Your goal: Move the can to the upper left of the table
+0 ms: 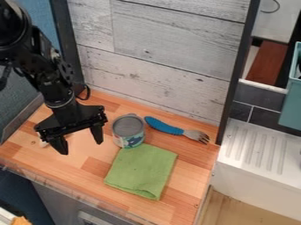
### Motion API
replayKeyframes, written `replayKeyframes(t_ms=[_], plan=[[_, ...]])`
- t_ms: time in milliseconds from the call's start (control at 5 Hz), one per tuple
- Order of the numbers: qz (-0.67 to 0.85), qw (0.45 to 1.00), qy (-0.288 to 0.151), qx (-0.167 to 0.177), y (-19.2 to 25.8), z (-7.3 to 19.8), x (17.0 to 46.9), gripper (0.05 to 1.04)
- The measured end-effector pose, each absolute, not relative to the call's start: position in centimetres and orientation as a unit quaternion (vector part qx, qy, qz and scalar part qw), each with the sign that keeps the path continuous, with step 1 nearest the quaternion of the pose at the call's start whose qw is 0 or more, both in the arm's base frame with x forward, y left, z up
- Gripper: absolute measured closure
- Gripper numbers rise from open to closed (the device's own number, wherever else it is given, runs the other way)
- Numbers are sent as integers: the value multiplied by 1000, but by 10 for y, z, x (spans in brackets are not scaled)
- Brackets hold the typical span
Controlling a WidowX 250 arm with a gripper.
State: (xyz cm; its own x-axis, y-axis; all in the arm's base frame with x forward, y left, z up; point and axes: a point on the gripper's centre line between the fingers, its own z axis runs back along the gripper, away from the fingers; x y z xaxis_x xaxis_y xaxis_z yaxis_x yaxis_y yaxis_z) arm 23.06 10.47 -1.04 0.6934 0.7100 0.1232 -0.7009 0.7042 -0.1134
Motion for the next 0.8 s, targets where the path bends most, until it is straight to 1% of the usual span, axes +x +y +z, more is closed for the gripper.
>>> replayKeyframes(t_ms=[200,400,600,800], plan=[[388,919,-68,-30,103,-16,228,84],[390,917,-76,-30,90,-17,235,84],[400,911,-94,-29,80,-16,245,84],[426,898,-112,-28,66,-21,257,84]])
